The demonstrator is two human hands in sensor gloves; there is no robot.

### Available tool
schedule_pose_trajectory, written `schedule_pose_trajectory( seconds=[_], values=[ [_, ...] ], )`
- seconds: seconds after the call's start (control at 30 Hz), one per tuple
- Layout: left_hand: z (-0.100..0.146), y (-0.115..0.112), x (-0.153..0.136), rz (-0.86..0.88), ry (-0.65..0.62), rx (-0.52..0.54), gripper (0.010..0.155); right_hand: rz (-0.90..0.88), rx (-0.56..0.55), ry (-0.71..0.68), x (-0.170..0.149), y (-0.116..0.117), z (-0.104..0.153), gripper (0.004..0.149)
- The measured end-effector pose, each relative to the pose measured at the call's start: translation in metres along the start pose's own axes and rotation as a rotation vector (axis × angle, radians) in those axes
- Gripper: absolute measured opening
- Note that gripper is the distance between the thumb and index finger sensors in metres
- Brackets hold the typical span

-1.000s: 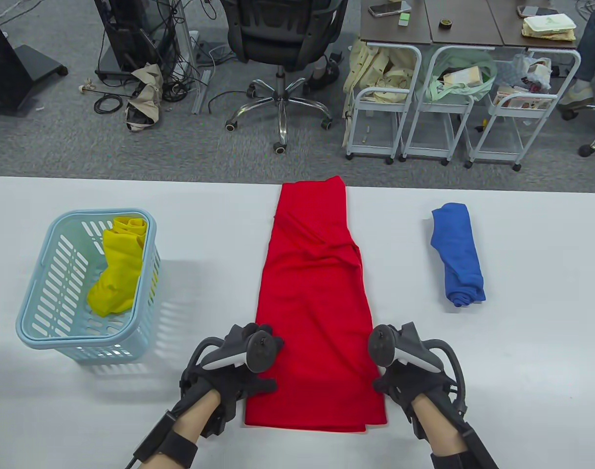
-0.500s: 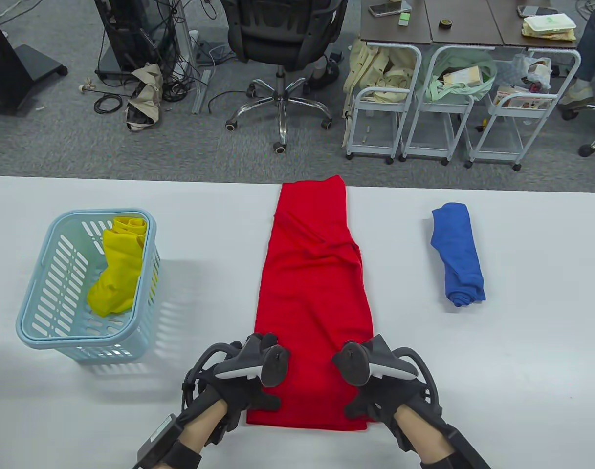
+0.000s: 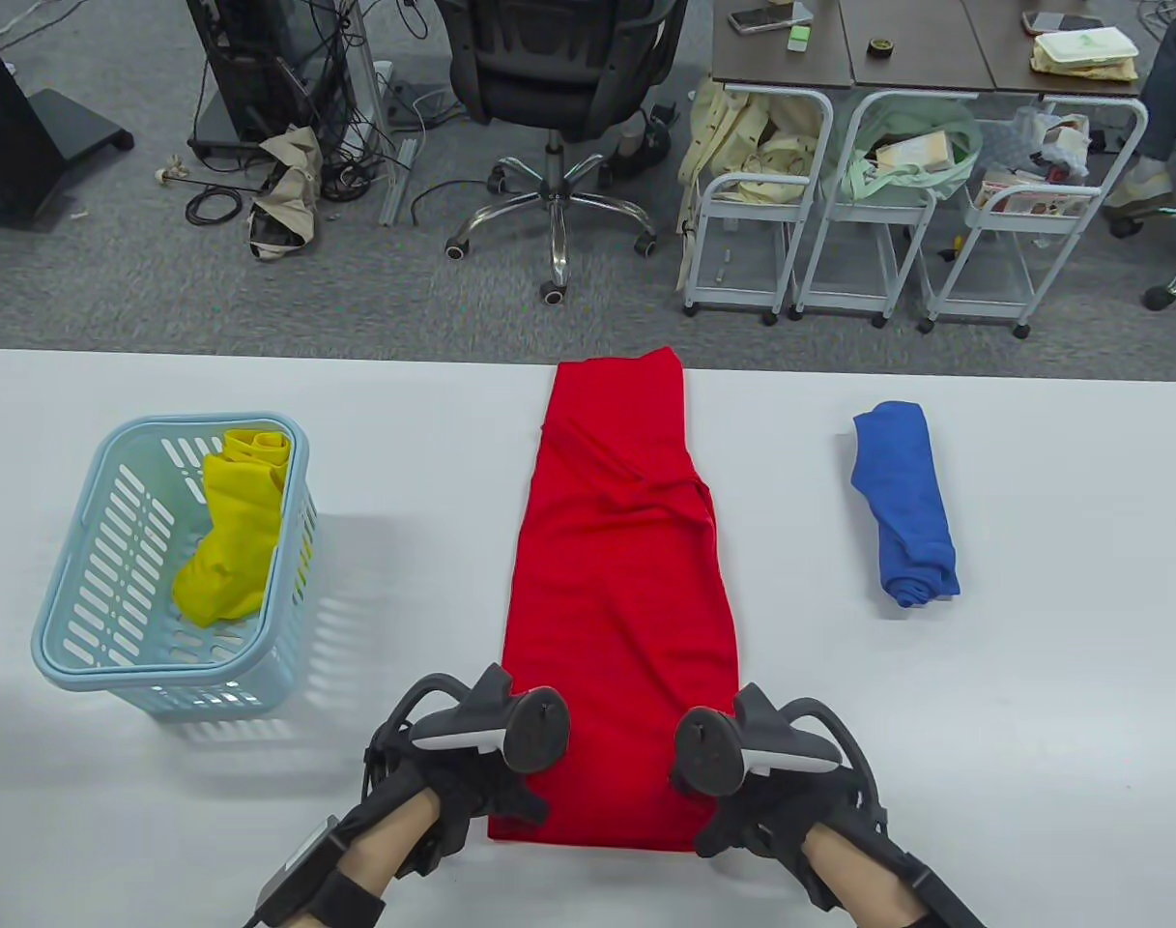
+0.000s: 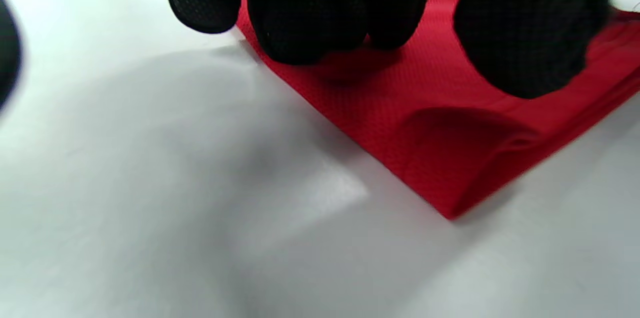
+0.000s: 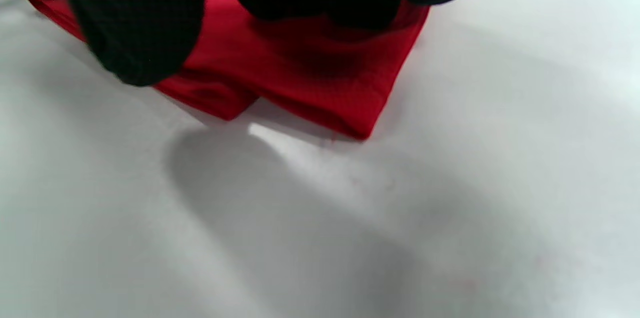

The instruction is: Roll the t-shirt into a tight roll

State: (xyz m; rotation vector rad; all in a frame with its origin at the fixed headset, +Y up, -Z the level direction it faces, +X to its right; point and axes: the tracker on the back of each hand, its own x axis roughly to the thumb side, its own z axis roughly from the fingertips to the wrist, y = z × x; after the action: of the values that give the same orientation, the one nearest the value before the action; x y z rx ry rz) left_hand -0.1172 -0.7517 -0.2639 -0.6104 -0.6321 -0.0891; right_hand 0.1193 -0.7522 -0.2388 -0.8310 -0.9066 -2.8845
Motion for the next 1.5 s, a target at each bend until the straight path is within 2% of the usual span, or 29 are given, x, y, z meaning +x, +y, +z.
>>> schedule_pose_trajectory(
  seconds=[0.1, 0.23, 0.33, 0.4, 0.53, 0.63, 0.77, 0.83, 0.97, 1.1, 1.17, 1.33, 1.5],
  values=[
    [0.003, -0.007, 0.007, -0.027, 0.013, -0.011, 0.09, 0.05, -0.001, 0.025, 0.005, 0.006, -0.004, 0.081],
    [0.011, -0.014, 0.02, -0.165, 0.06, -0.027, 0.101, 0.114, -0.026, 0.04, 0.008, 0.009, -0.004, 0.08],
    [0.005, -0.012, 0.024, -0.24, 0.072, 0.028, 0.094, 0.085, -0.051, 0.038, 0.005, 0.007, -0.005, 0.073],
    [0.003, -0.01, 0.024, -0.222, 0.069, 0.061, 0.086, 0.085, -0.091, 0.056, 0.005, 0.006, -0.004, 0.074],
    [-0.001, -0.007, 0.02, -0.193, 0.08, 0.184, 0.059, 0.123, -0.145, 0.097, 0.007, 0.003, -0.008, 0.069],
    [-0.003, -0.005, 0.02, -0.196, 0.077, 0.205, 0.056, 0.122, -0.155, 0.1, 0.006, 0.001, -0.01, 0.06],
    [0.001, -0.001, 0.014, -0.078, 0.043, 0.215, 0.057, 0.065, -0.175, 0.126, -0.004, -0.008, -0.004, 0.042],
    [0.008, 0.005, 0.007, 0.033, 0.01, 0.263, 0.052, -0.014, -0.217, 0.106, -0.01, -0.018, 0.005, 0.038],
    [0.027, 0.023, -0.009, 0.208, -0.034, 0.424, 0.045, -0.15, -0.335, 0.064, -0.018, -0.035, 0.025, 0.041],
    [0.037, 0.029, -0.023, 0.433, -0.131, 0.496, 0.046, -0.405, -0.385, -0.075, -0.027, -0.042, 0.03, 0.042],
    [0.038, 0.029, -0.027, 0.478, -0.146, 0.519, 0.047, -0.483, -0.398, -0.109, -0.03, -0.043, 0.03, 0.042],
    [0.037, 0.03, -0.031, 0.539, -0.157, 0.549, 0.047, -0.529, -0.423, -0.067, -0.034, -0.045, 0.029, 0.041],
    [0.034, 0.027, -0.035, 0.704, -0.234, 0.48, 0.047, -0.707, -0.396, -0.131, -0.041, -0.045, 0.029, 0.04]
  ],
)
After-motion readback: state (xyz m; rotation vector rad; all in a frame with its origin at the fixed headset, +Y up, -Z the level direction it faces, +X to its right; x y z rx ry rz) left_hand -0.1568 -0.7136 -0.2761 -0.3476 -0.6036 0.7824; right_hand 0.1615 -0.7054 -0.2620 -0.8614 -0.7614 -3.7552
